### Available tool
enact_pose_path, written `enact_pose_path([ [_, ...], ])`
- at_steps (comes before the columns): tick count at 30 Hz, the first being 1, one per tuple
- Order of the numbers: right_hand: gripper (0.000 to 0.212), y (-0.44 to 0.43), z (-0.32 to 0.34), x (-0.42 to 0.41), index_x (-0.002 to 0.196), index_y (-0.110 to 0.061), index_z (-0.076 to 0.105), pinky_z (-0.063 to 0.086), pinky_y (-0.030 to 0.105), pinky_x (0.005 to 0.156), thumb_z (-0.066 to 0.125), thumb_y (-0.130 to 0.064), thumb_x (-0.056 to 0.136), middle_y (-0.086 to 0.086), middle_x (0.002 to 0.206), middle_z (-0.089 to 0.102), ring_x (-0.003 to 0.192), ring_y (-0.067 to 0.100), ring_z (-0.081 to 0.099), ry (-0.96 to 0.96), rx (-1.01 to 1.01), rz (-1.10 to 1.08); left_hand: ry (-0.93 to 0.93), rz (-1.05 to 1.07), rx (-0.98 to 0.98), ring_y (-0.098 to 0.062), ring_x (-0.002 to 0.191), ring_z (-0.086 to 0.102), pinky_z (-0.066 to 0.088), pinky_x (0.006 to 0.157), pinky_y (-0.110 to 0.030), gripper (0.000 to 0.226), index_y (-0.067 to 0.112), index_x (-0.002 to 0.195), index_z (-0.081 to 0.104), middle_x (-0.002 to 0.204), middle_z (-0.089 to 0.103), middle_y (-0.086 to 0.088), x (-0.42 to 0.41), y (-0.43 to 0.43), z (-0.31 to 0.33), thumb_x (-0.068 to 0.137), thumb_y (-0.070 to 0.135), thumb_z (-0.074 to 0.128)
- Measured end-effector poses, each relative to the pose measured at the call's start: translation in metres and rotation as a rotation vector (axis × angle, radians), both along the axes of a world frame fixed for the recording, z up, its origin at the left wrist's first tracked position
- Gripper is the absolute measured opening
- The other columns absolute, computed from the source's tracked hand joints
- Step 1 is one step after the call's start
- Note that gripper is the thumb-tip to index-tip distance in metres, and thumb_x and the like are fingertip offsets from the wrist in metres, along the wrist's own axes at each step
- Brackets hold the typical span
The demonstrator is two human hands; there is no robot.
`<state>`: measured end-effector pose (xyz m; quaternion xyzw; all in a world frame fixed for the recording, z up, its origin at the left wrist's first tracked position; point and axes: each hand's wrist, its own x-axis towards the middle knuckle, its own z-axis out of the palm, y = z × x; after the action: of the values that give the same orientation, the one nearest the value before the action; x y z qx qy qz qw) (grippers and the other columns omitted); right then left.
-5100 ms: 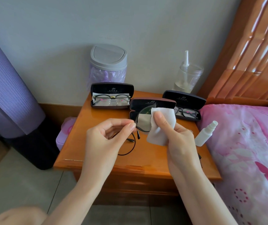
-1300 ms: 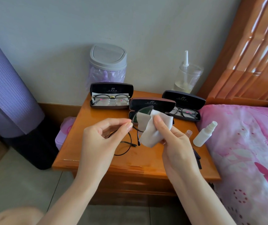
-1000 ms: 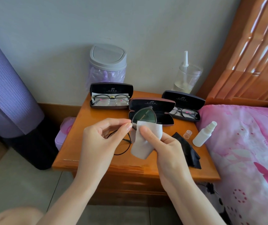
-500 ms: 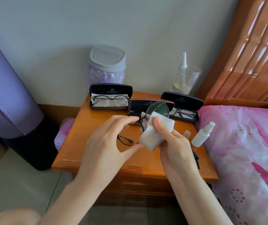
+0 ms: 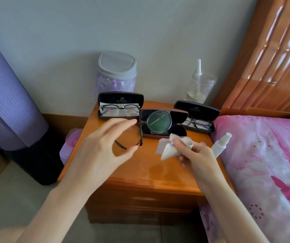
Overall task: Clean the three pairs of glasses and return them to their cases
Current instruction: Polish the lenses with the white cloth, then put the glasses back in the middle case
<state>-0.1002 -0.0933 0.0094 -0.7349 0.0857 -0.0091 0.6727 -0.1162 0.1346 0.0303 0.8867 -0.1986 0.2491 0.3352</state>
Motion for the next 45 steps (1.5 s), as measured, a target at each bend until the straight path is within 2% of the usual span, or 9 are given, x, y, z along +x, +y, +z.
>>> enact_pose_path([
  [3,0.026,0.001,-0.005,0.004,0.076,-0.004,0.068,0.035,0.009,0.044,0.068,-0.027,0.086,-0.003,0.055,0.056,0.043,-0.001,0.048,0.035,-0.409,0.184,-0.017,0.002,-0.021,-0.001,0.098,0.056,0.048,0.087,-0.018,0.051,0.019,0.125,0.06,0.116,0.062,0.009,0.002,0.005,0.004,0.076,0.031,0.071],
  [8,0.04,0.005,-0.005,0.01,0.116,-0.017,0.064,0.039,0.019,0.069,0.067,-0.041,0.084,-0.002,0.114,0.055,0.091,0.012,0.054,0.029,-0.863,0.104,-0.025,-0.021,0.002,-0.002,0.107,0.056,0.042,0.094,-0.011,0.049,0.019,0.126,0.059,0.118,0.061,0.009,0.003,0.007,0.004,0.08,0.029,0.07],
  [13,0.032,-0.001,0.027,0.012,0.119,-0.021,0.065,0.054,0.024,0.071,0.052,-0.035,0.093,-0.002,0.098,0.069,0.078,0.011,0.066,-0.298,-0.506,-0.018,-0.024,-0.078,0.041,-0.001,0.113,0.054,0.039,0.099,-0.009,0.05,0.022,0.128,0.057,0.124,0.057,0.011,0.003,0.008,0.005,0.081,0.037,0.059],
  [18,0.033,0.005,0.051,0.014,0.112,-0.023,0.067,0.057,0.022,0.077,0.044,-0.037,0.092,-0.001,0.095,0.072,0.089,0.008,0.068,-0.412,-0.353,0.172,-0.055,-0.111,0.068,-0.002,0.114,0.054,0.037,0.101,-0.008,0.048,0.017,0.128,0.058,0.123,0.058,0.008,0.004,0.009,0.008,0.082,0.029,0.069],
  [21,0.029,0.005,0.052,0.013,0.11,-0.019,0.069,0.055,0.02,0.081,0.049,-0.029,0.093,-0.004,0.099,0.073,0.093,0.006,0.068,-0.423,-0.408,0.21,-0.049,-0.124,0.067,-0.003,0.115,0.053,0.036,0.102,-0.009,0.052,0.017,0.129,0.057,0.124,0.058,0.007,0.003,0.009,0.008,0.079,0.022,0.07],
  [28,0.03,-0.003,0.047,0.011,0.105,-0.01,0.072,0.056,0.042,0.088,0.055,-0.028,0.088,0.003,0.095,0.075,0.091,0.018,0.071,-0.369,-0.295,0.212,-0.035,-0.143,0.045,-0.002,0.119,0.051,0.033,0.103,-0.008,0.057,0.018,0.132,0.053,0.128,0.056,0.008,0.005,0.011,0.007,0.08,0.02,0.075],
  [37,0.031,-0.003,0.041,0.012,0.103,-0.004,0.071,0.056,0.044,0.089,0.058,-0.026,0.084,0.009,0.096,0.075,0.092,0.022,0.071,-0.325,-0.139,0.178,0.055,-0.051,-0.084,0.003,0.118,0.053,0.046,0.095,-0.015,0.06,0.028,0.13,0.055,0.127,0.056,0.018,0.011,0.014,0.002,0.076,0.045,0.073],
  [41,0.036,-0.004,0.039,0.013,0.105,-0.004,0.07,0.056,0.044,0.089,0.058,-0.03,0.082,0.01,0.097,0.075,0.092,0.022,0.071,-0.316,-0.133,0.17,0.153,-0.076,-0.231,0.016,0.107,0.054,0.039,0.084,0.003,0.064,0.034,0.127,0.055,0.116,0.053,0.031,0.01,0.01,0.004,0.066,0.042,0.073],
  [45,0.036,-0.005,0.037,0.016,0.106,-0.006,0.071,0.056,0.038,0.088,0.057,-0.031,0.083,0.008,0.1,0.074,0.097,0.02,0.069,-0.302,-0.129,0.16,0.268,-0.127,-0.457,0.008,0.104,0.061,0.043,0.087,-0.003,0.063,0.035,0.122,0.059,0.117,0.064,0.02,0.013,0.005,0.004,0.063,0.028,0.078],
])
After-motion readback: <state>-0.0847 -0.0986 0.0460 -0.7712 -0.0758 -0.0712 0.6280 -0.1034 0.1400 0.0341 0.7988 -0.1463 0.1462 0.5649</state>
